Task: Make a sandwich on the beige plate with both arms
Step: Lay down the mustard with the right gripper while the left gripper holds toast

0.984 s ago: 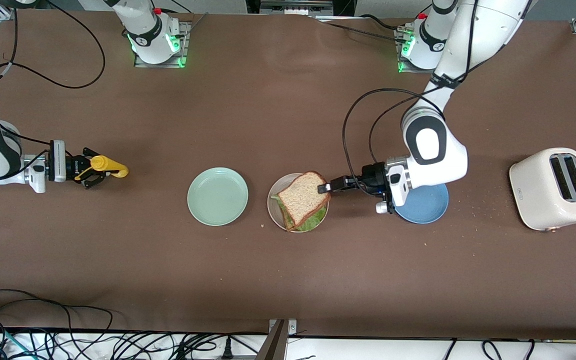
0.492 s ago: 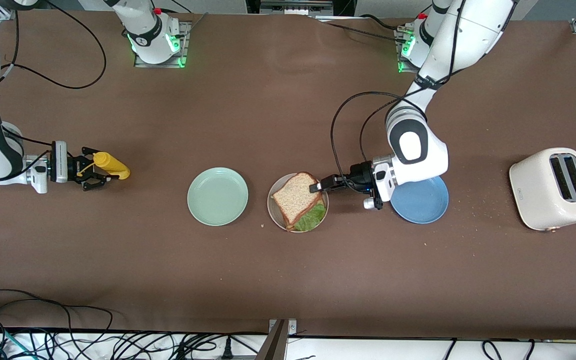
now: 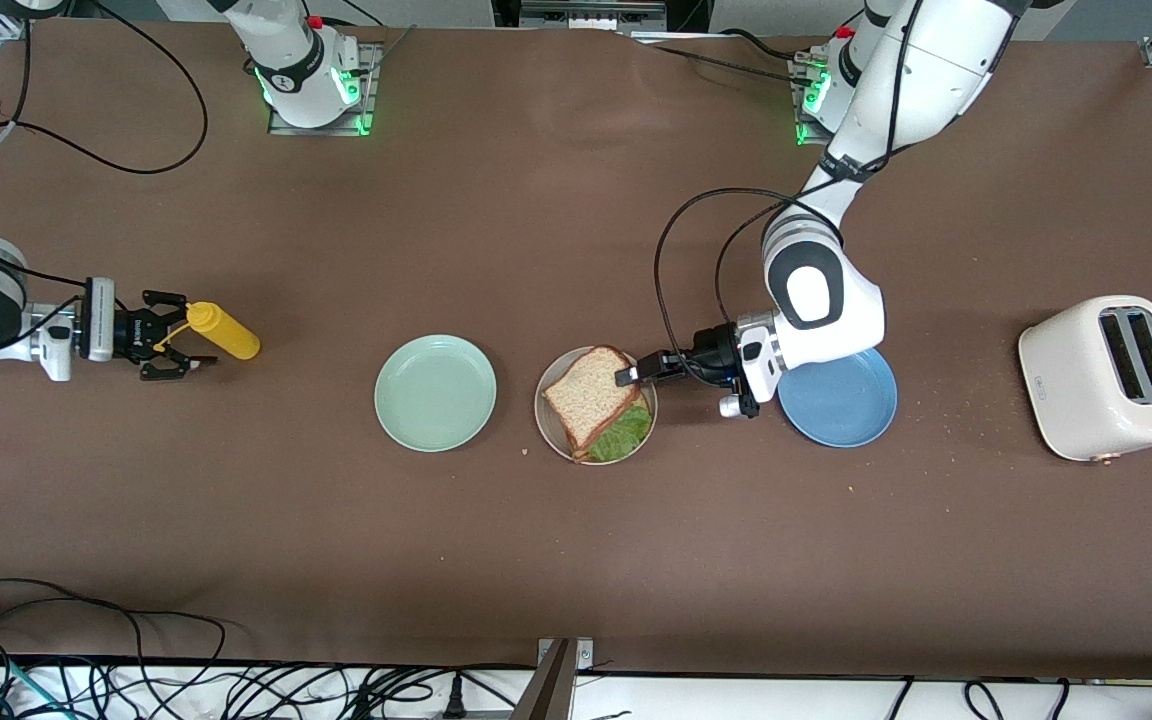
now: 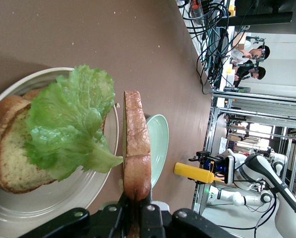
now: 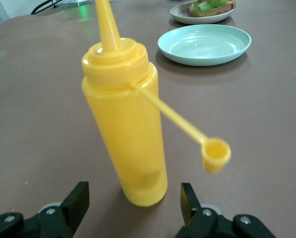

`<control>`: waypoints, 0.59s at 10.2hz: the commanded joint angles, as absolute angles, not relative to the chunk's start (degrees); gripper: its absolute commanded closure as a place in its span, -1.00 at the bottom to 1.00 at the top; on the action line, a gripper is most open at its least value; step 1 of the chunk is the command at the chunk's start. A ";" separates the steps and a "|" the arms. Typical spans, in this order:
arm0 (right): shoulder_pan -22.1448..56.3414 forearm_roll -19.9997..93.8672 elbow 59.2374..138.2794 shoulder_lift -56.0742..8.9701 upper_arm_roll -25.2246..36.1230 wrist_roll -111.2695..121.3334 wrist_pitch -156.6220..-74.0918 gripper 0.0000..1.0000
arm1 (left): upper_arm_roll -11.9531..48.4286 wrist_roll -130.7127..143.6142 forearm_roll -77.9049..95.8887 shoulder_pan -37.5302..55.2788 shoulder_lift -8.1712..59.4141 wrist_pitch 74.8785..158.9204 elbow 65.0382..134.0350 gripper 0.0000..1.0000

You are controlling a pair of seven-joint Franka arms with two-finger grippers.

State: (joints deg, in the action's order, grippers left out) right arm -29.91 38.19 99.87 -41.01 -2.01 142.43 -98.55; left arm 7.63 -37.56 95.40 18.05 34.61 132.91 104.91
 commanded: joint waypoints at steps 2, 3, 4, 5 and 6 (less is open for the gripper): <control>-31.64 34.29 94.68 -41.04 -1.41 142.21 -97.91 -1.00 | 7.47 -39.64 98.26 18.63 36.30 133.77 103.01 1.00; -31.55 33.06 92.22 -40.96 -0.36 140.73 -97.91 -1.00 | 7.47 -39.64 98.52 18.72 36.30 134.73 103.01 1.00; -31.55 30.96 90.11 -40.70 0.08 136.62 -97.30 -1.00 | 7.56 -39.73 98.53 18.81 36.47 136.30 102.92 1.00; -31.47 28.85 86.96 -40.52 0.09 132.32 -95.55 -1.00 | 7.56 -39.73 98.35 18.98 37.00 136.49 102.48 1.00; -31.29 27.26 83.79 -40.52 0.09 128.62 -94.41 -1.00 | 7.56 -39.73 98.35 18.98 37.44 136.76 101.78 1.00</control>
State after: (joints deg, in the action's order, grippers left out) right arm -31.27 30.06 88.59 -40.66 0.27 134.11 -97.25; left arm 7.63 -37.56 95.66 18.25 36.07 135.44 103.86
